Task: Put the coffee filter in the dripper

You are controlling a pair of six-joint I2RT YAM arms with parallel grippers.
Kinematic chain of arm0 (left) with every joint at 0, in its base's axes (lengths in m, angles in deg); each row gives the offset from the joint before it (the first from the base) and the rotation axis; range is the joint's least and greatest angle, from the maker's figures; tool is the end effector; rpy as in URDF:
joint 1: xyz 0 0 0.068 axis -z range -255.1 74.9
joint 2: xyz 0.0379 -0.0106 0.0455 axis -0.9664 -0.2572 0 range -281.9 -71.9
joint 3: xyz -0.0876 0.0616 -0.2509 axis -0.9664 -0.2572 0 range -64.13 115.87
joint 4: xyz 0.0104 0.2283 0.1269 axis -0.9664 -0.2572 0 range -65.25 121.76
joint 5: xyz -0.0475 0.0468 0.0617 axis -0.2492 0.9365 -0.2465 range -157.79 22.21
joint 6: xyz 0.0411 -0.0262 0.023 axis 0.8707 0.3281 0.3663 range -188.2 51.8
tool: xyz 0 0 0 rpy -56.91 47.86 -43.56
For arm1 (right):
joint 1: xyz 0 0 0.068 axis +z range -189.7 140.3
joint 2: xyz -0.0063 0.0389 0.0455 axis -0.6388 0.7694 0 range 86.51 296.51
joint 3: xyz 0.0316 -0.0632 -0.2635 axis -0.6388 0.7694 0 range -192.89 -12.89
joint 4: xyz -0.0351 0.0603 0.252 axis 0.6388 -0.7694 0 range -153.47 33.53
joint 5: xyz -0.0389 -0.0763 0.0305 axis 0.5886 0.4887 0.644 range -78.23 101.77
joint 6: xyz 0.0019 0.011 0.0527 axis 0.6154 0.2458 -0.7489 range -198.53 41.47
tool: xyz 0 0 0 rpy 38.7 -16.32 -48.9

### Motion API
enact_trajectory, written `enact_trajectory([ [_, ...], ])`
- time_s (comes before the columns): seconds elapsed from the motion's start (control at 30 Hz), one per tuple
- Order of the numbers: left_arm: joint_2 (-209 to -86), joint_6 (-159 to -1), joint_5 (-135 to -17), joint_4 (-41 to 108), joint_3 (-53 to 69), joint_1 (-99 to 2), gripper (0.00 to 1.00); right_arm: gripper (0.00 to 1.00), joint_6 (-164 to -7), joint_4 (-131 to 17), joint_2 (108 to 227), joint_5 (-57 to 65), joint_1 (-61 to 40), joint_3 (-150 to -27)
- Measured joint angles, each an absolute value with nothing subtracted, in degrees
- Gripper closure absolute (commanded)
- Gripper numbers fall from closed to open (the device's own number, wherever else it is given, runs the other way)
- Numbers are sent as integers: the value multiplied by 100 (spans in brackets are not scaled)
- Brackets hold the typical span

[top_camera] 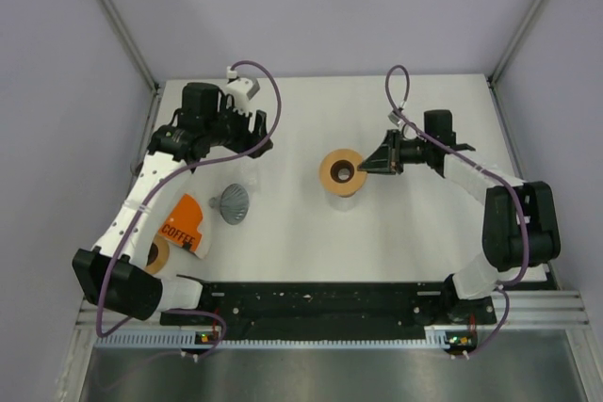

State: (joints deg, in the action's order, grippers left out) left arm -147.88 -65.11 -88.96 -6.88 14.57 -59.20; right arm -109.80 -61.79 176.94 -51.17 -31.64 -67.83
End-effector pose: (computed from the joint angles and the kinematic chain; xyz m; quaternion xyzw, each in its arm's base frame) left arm 0.2703 -0.0904 0.3783 0.2267 0.8498 -0.2124 0.4259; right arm 0.3170 0.0770 0.2252 -0.0568 0.8033 0.5665 0.1745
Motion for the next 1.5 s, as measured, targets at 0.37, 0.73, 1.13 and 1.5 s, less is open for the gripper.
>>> enact_trajectory([
  [0.37, -14651, -6482, -8916, -686, 1409, -5920, 26, 59, -10398, -6946, 17841, -4529, -3171, -7078],
  [0.73, -14642, -6371, -8911, -696, 1398, -5920, 23, 49, -9828, -7781, 17863, -3687, -3173, -7567],
  [1.13, -15119, -5584, -7320, -1276, 1063, -5948, 23, 38, -9404, -8481, 16584, -1524, -3175, -7878],
  [1.5, -16581, -5693, -6293, -849, 1308, -5959, 33, 36, -9054, -8760, 16296, -496, -3173, -7882],
])
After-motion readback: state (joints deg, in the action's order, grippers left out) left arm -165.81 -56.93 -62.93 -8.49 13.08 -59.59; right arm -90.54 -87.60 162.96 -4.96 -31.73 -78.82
